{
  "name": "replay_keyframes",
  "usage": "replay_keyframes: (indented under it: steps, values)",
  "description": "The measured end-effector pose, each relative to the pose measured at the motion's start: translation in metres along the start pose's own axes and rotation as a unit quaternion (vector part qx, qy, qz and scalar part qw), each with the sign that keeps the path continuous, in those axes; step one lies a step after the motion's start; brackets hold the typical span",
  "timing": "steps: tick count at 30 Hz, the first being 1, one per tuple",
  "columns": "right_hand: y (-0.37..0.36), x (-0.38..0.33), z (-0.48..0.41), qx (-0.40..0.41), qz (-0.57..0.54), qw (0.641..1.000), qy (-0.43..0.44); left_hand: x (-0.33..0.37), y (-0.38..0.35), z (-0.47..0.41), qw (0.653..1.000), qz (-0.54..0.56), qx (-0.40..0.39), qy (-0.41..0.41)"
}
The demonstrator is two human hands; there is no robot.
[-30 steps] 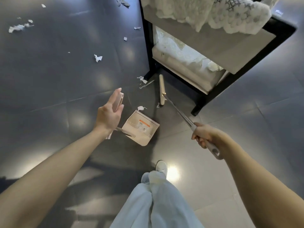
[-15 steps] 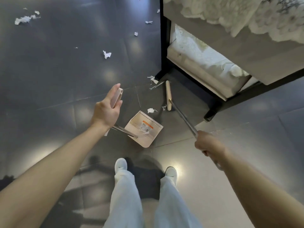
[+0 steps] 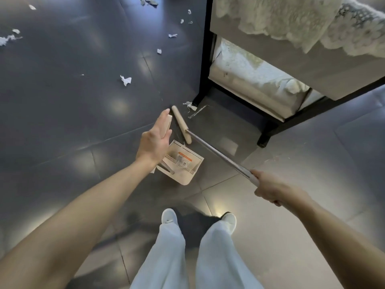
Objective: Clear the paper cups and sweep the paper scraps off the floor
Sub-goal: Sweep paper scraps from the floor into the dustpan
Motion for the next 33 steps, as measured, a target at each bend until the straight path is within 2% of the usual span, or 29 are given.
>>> replay_keyframes:
  steps: [6, 10, 14, 17, 20, 23, 27, 30, 33]
  values:
    - [0.022, -0.037, -0.023, 0.098, 0.014, 0.995, -0.026, -0.015, 0.034, -0.019, 1.0, -0.002, 0.027, -0.002]
    - [0.051, -0.061, -0.059, 0.118, -0.029, 0.992, -0.044, -0.012, 0.05, -0.049, 0.999, -0.015, 0.04, 0.001]
    - [0.077, -0.08, -0.109, 0.132, 0.009, 0.99, -0.05, -0.01, 0.051, -0.085, 0.999, -0.019, 0.049, -0.001]
    - [0.086, -0.097, -0.145, 0.115, 0.022, 0.993, -0.034, -0.008, 0.049, -0.121, 0.998, 0.005, 0.061, 0.006]
    - [0.089, -0.114, -0.159, 0.068, 0.033, 0.997, -0.001, -0.004, 0.051, -0.156, 0.996, -0.018, 0.082, 0.014]
    - [0.086, -0.119, -0.148, 0.002, 0.058, 0.997, 0.048, 0.003, 0.044, -0.173, 0.994, -0.037, 0.099, 0.022]
    - [0.115, -0.104, -0.116, -0.066, 0.097, 0.991, 0.058, 0.008, 0.041, -0.186, 0.994, -0.041, 0.098, 0.017]
    - [0.139, -0.089, -0.098, -0.081, 0.048, 0.995, 0.045, 0.007, 0.046, -0.187, 0.995, -0.04, 0.087, 0.029]
    - [0.156, -0.089, -0.089, -0.049, 0.042, 0.997, 0.045, 0.004, 0.055, -0.182, 0.994, -0.044, 0.091, 0.035]
Point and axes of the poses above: each hand's wrist, its own z-axis away from the middle knuckle, its own y-axis out of the back of the hand, x = y × z, the point moved 1 cm from there along -z, towards the middle knuckle, and after that the axes turned 3 degrees about z, right-handed, at the moved point
